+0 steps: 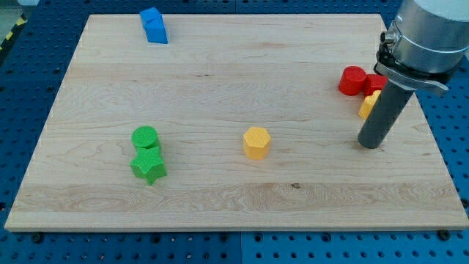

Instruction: Move your arm towards bottom center

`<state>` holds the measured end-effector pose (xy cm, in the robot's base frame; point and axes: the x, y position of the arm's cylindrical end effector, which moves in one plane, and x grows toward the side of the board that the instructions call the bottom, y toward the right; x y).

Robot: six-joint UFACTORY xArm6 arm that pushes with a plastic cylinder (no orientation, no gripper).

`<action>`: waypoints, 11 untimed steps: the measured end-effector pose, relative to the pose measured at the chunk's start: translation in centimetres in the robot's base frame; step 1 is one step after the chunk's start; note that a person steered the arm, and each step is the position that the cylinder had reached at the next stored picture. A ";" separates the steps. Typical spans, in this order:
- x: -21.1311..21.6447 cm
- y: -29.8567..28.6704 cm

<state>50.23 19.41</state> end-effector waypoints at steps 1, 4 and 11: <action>0.0 0.0; 0.2 -1.2; 6.5 -7.5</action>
